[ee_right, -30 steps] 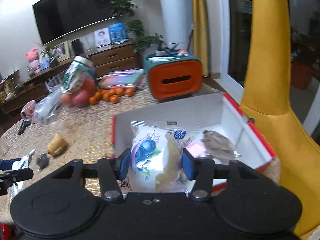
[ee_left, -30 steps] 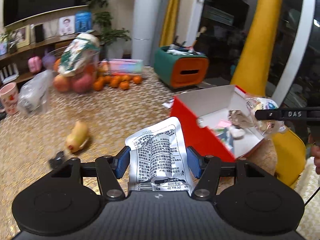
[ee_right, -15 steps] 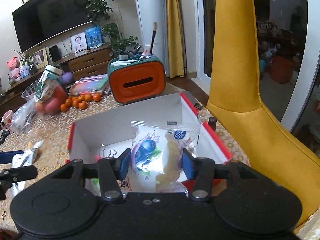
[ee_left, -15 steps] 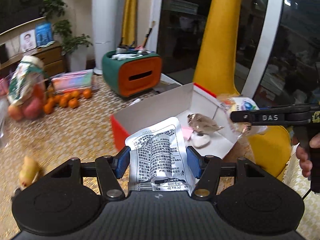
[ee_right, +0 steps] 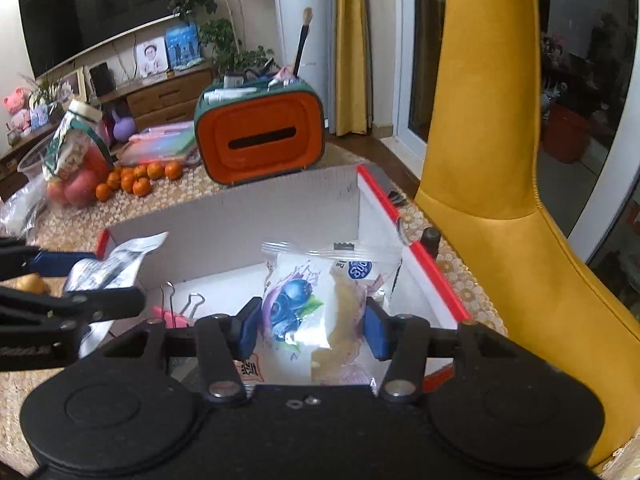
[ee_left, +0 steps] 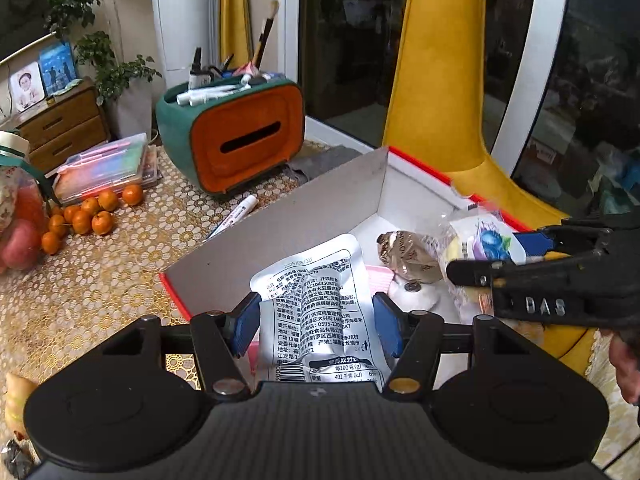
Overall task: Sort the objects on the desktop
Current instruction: 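Carry the bread bag and white sachet over the red box with both grippers, then lower the bread bag and sachet into the box and open both grippers, then withdraw both grippers from the box toward the toy and black bag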
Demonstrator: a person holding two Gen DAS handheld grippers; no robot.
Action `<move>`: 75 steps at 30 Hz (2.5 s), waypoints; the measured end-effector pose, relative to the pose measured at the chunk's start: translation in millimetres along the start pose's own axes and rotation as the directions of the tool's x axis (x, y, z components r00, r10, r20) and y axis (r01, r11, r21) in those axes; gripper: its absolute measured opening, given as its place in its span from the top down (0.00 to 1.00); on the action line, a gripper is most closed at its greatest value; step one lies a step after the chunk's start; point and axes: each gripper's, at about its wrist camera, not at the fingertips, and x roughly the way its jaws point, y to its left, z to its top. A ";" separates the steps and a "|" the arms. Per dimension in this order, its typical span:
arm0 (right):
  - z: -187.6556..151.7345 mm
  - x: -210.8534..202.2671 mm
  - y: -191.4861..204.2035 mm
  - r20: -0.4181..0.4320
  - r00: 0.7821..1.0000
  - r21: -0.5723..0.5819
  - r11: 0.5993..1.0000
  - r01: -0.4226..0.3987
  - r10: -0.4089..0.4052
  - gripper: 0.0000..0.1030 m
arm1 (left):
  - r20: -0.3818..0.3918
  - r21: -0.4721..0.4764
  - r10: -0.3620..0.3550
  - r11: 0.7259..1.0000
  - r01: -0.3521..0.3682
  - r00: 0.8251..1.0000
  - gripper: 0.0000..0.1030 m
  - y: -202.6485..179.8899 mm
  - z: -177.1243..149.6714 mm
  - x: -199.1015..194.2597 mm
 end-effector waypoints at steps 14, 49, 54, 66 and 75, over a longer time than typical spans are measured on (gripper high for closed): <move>-18.5 30.8 14.9 -0.061 0.998 -0.098 0.995 0.009 -0.015 0.51 | -0.104 0.043 0.015 0.999 -0.011 0.995 0.42 0.1 1.7 53.1; -21.7 -15.3 32.2 -0.032 0.999 -0.161 0.987 -0.025 0.020 0.36 | -0.031 -0.015 -0.052 0.999 0.051 0.998 0.35 9.9 -7.1 -21.8; -22.3 -30.8 38.1 -0.006 0.999 -0.164 0.985 -0.043 0.043 0.33 | -0.009 -0.012 -0.066 0.998 0.066 0.998 0.35 8.0 -14.7 -45.7; -30.3 -59.6 53.0 0.035 0.994 -0.159 0.982 -0.099 0.105 0.27 | 0.035 -0.025 -0.093 0.995 0.094 0.995 0.35 19.4 -50.7 -104.1; -44.3 -76.6 73.2 0.050 0.989 -0.190 0.973 -0.130 0.142 0.20 | 0.078 -0.053 -0.055 0.997 0.059 0.995 0.32 39.1 -84.9 -141.3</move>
